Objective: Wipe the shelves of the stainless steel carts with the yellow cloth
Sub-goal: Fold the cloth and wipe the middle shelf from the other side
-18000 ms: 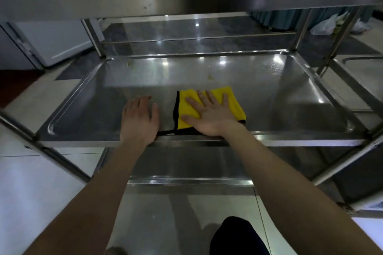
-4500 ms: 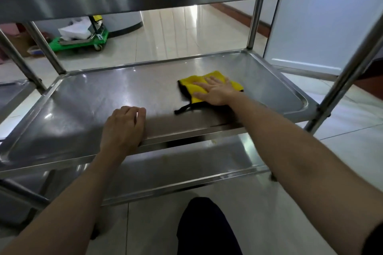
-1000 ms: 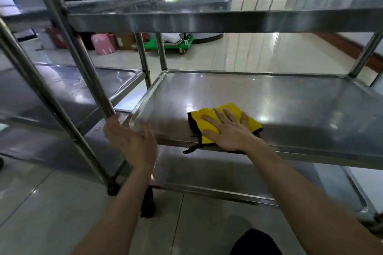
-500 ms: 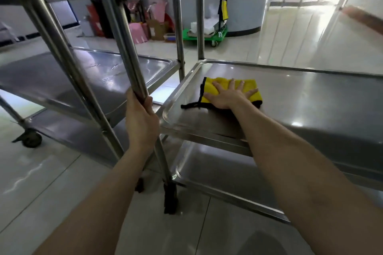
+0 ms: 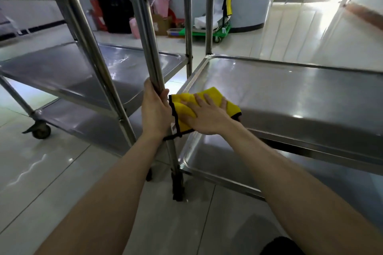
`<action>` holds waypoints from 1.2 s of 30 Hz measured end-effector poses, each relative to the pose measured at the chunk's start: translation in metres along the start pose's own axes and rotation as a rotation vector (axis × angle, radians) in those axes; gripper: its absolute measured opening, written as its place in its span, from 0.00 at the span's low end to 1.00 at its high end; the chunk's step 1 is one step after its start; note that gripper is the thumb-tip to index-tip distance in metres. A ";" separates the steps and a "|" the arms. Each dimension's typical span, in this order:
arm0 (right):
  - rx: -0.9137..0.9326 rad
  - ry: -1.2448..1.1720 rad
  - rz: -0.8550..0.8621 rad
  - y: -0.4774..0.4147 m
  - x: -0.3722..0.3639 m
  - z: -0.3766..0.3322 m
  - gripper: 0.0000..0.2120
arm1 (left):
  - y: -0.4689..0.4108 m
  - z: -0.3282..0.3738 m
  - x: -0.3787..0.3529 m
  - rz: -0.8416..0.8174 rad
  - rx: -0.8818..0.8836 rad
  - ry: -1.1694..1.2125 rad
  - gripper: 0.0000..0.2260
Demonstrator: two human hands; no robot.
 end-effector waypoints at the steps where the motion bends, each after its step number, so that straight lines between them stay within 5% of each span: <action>1: 0.023 0.012 0.015 0.016 0.002 -0.002 0.33 | 0.000 0.000 0.001 -0.019 0.005 0.002 0.16; 8: 0.141 0.177 0.202 0.100 0.005 0.006 0.34 | 0.016 0.002 0.018 -0.113 0.038 0.046 0.13; 21: -0.032 0.282 0.328 0.155 0.001 0.040 0.36 | 0.039 -0.004 0.039 -0.138 0.212 -0.087 0.15; 23: -0.054 0.230 0.329 0.157 0.005 0.034 0.40 | 0.063 -0.018 0.031 -0.294 0.215 -0.055 0.10; 26: -0.140 -0.196 0.503 0.160 0.030 0.045 0.31 | 0.088 -0.022 -0.003 -0.691 0.249 0.033 0.13; 28: -0.277 -0.151 0.570 0.157 0.048 0.066 0.28 | 0.099 -0.012 -0.027 -0.855 0.292 0.156 0.17; 32: -0.477 -0.051 0.314 0.146 0.051 0.090 0.33 | 0.118 -0.003 -0.055 -0.929 0.486 0.530 0.27; 36: -0.487 -0.116 0.406 0.151 0.058 0.081 0.25 | 0.129 0.000 -0.054 -0.919 0.393 0.624 0.28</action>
Point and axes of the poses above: each hand's wrist, its own y-axis away from the middle knuckle, its own x-axis out of the back of the hand, z = x × y, the point moved 5 cm from there along -y, towards the middle knuckle, and after that the axes turned 6 degrees about x, right-handed, at the moved point
